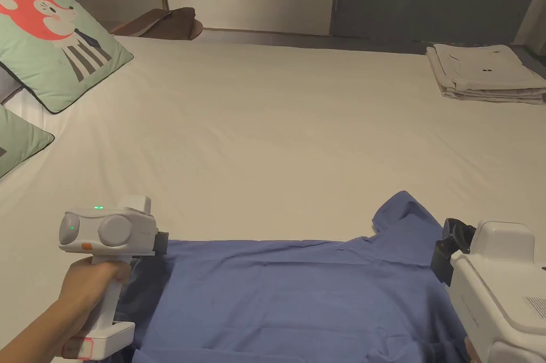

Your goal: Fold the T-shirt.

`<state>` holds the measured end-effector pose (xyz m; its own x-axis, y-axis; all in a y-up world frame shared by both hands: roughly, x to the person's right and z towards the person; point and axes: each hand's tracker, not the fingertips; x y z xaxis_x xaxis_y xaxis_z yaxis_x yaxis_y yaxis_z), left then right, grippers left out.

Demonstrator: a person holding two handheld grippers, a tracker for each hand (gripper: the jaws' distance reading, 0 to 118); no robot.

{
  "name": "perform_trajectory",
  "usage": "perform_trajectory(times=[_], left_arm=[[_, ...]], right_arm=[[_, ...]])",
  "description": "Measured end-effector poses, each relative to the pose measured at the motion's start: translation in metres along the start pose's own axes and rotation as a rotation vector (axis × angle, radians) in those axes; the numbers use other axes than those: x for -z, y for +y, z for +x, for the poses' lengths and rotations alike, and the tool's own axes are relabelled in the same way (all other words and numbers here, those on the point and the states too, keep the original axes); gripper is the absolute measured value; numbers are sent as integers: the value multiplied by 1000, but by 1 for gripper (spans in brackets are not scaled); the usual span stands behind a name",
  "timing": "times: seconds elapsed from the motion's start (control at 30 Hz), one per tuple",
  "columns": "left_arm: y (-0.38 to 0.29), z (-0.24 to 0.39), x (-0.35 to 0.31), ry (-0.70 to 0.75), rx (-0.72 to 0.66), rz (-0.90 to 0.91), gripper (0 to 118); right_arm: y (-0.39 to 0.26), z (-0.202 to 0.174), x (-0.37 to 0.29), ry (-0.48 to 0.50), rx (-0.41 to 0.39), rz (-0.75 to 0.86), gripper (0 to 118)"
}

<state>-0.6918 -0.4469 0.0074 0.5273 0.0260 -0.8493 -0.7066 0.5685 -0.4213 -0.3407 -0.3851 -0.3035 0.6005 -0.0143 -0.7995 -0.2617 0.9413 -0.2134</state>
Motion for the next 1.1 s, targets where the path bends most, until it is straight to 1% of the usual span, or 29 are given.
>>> perform_trajectory(times=[0.1,0.13,0.17,0.2,0.23,0.27,0.3,0.33,0.37,0.4,0.53,0.6,0.63,0.67,0.7,0.73,0.77,0.87,0.9,0.93,1.03,1.1], left_arm=[[1,0,-15,-13,-4,28,4],[2,0,-20,-20,-1,36,4],[2,0,-25,-24,2,45,4],[3,0,-29,-26,4,52,4],[5,0,-31,-31,5,62,4],[5,0,-34,-41,4,71,4],[6,0,-36,-49,0,77,3],[7,0,-38,-56,-1,80,3],[8,2,-39,-62,-2,82,3],[8,3,-39,-66,2,87,3],[6,5,-38,-63,25,92,3],[4,4,-38,-64,20,91,3],[3,4,-38,-67,12,91,3],[2,3,-38,-70,9,91,3],[1,1,-38,-71,6,91,3],[1,0,-38,-71,6,89,3],[1,-1,-38,-69,5,88,3],[0,-5,-39,-69,-7,91,3],[0,-5,-40,-70,-14,94,3],[-1,-6,-41,-71,-18,96,3],[-3,-7,-45,-67,-25,103,3],[-4,-8,-48,-64,-34,109,3]], right_arm=[[4,21,38,-8,40,-106,0],[6,28,54,-10,38,-160,1],[7,35,67,-11,58,-196,7],[10,41,77,-14,76,-229,19],[11,46,93,-5,79,-289,43],[9,49,104,-15,88,-324,64],[6,51,117,-13,64,-348,82],[7,51,121,-12,61,-389,98],[4,51,129,-15,43,-409,100],[1,50,138,-14,20,-436,100],[-9,47,158,-16,37,-492,100],[-14,44,167,-36,12,-521,99],[-16,42,170,-42,1,-529,96],[-17,42,172,-37,-3,-540,88],[-19,41,173,-33,-9,-551,75],[-18,38,168,-35,-19,-566,53],[-20,37,167,-35,-20,-568,40],[-28,38,166,-28,-29,-575,26],[-28,38,164,-31,-37,-574,17],[-28,37,160,-36,-42,-565,3],[-23,39,154,-20,-43,-537,2],[-15,39,141,-28,-63,-467,2]])
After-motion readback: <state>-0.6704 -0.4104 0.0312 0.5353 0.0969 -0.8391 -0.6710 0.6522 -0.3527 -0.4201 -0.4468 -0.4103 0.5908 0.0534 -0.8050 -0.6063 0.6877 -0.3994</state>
